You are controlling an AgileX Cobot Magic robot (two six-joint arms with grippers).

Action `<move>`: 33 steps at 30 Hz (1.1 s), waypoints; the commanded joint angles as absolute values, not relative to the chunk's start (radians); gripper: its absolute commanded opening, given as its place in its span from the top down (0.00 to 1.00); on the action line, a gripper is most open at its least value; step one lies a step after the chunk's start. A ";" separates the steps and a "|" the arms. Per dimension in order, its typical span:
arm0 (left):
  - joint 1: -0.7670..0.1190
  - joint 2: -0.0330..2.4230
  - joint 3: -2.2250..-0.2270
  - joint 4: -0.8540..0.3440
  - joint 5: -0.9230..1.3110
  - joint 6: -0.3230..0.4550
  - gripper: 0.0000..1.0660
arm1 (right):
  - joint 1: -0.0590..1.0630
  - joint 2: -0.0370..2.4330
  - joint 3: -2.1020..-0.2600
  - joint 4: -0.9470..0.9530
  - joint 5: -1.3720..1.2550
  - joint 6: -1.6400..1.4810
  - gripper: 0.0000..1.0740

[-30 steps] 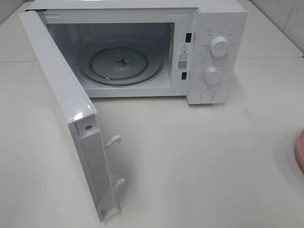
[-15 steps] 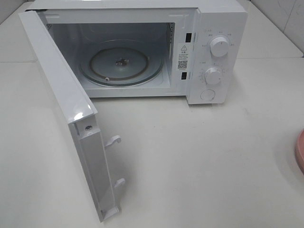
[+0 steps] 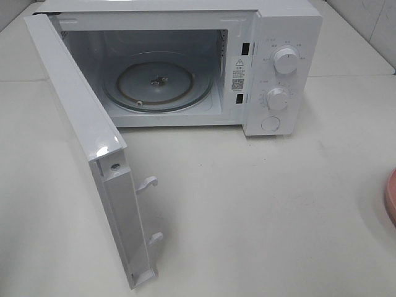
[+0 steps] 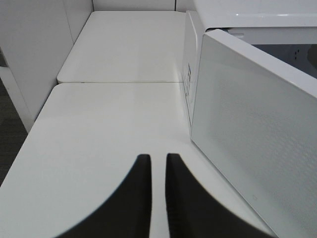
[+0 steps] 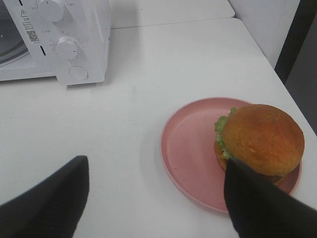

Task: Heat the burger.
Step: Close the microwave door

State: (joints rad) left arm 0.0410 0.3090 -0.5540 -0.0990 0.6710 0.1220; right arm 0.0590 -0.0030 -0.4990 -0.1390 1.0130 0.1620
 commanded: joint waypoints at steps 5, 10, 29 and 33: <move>0.041 0.418 -0.521 -0.108 0.405 0.130 1.00 | 0.056 -0.032 -0.497 -0.138 1.007 0.152 0.31; 0.041 0.511 -0.421 -0.111 0.101 0.129 1.00 | 0.056 -0.032 -0.497 -0.138 1.007 0.152 0.31; 0.041 0.915 -0.271 0.055 -0.512 0.000 1.00 | 0.056 -0.032 -0.497 -0.138 1.007 0.152 0.31; 0.041 1.034 -0.271 0.269 -0.636 -0.185 1.00 | 0.056 -0.032 -0.497 -0.138 1.007 0.152 0.31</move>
